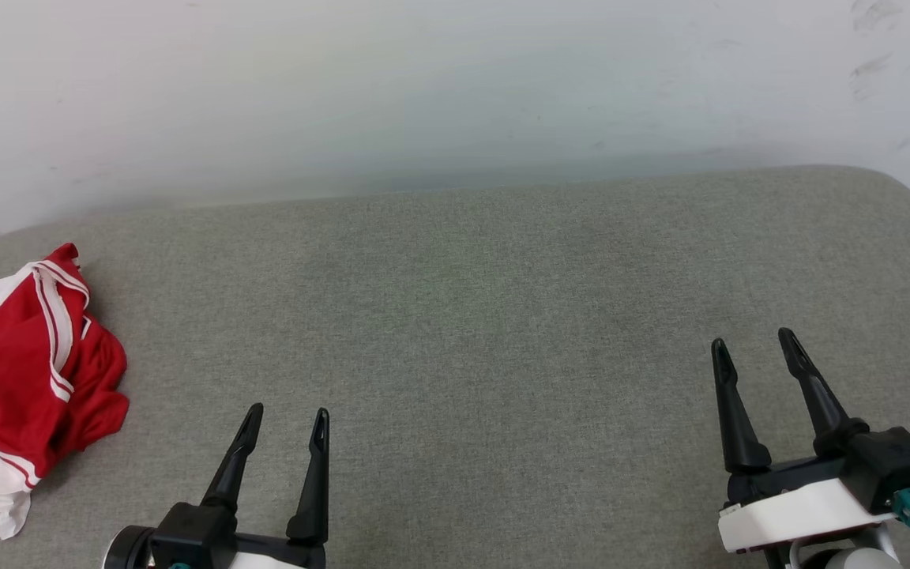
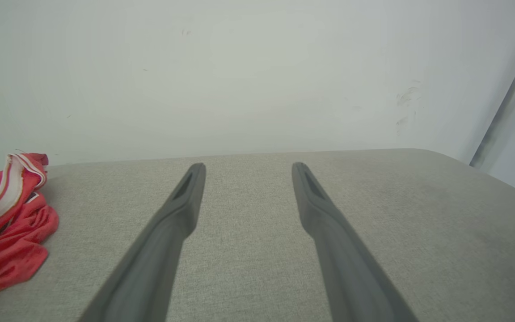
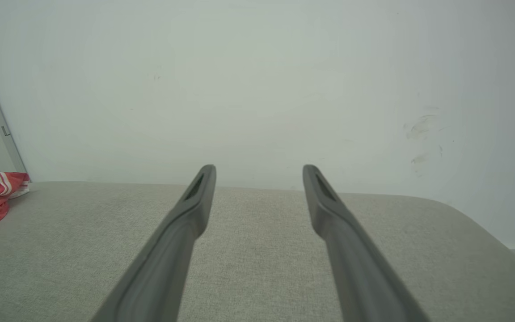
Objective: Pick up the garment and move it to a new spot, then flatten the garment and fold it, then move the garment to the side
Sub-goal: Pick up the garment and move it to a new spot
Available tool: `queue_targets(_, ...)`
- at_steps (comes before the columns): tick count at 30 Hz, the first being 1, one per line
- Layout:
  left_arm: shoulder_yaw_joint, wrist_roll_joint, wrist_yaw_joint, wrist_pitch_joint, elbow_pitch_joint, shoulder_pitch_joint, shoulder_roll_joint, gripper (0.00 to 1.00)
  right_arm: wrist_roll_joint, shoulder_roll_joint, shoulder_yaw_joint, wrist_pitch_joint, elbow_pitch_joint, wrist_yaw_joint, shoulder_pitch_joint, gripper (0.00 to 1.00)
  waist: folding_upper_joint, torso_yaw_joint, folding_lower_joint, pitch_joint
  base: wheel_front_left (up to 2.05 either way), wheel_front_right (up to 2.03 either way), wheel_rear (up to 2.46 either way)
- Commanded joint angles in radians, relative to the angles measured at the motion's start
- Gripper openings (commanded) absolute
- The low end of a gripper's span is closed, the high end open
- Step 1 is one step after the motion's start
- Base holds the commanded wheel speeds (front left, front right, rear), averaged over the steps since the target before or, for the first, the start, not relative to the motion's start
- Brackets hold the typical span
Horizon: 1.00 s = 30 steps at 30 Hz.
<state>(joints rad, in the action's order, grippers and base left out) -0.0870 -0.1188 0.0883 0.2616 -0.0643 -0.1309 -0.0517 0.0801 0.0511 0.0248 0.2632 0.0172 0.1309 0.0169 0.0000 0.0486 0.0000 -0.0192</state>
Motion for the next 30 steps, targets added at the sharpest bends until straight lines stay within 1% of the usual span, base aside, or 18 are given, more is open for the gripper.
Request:
queue_targets(1,0.002,-0.006,0.005,0.005,0.000,-0.005,0.002,1.00,0.004,-0.002,0.001,0.002,0.002,0.000,-0.010,1.00,0.0000,0.000,0.0000,0.000,0.00,0.00,0.00)
queue_targets(8,0.005,-0.008,0.005,0.005,-0.006,0.008,0.002,1.00,0.016,-0.002,0.005,0.002,0.004,0.000,-0.014,1.00,0.0000,-0.013,0.0000,-0.003,0.00,0.00,0.00)
queue_targets(13,0.016,-0.004,0.008,0.004,-0.008,0.011,0.002,1.00,0.023,-0.002,0.022,0.002,-0.008,0.000,-0.018,1.00,0.0000,-0.040,0.0000,-0.007,0.00,0.00,0.00)
queue_targets(16,0.036,-0.009,0.006,0.004,-0.005,0.012,0.001,1.00,0.011,-0.001,0.031,0.002,-0.012,0.000,-0.021,1.00,0.0000,-0.067,0.0000,-0.009,0.00,0.00,0.00)
queue_targets(20,0.058,0.001,0.015,0.004,-0.005,0.006,0.001,1.00,-0.017,-0.002,0.059,0.002,-0.018,0.000,-0.018,1.00,0.0000,-0.109,0.0000,-0.009,0.00,0.00,0.00)
queue_targets(30,0.091,0.008,0.024,0.004,-0.013,-0.010,0.002,1.00,-0.004,-0.001,0.103,0.002,-0.017,0.000,-0.034,1.00,0.0000,-0.247,0.0000,0.005,0.00,0.00,0.00)
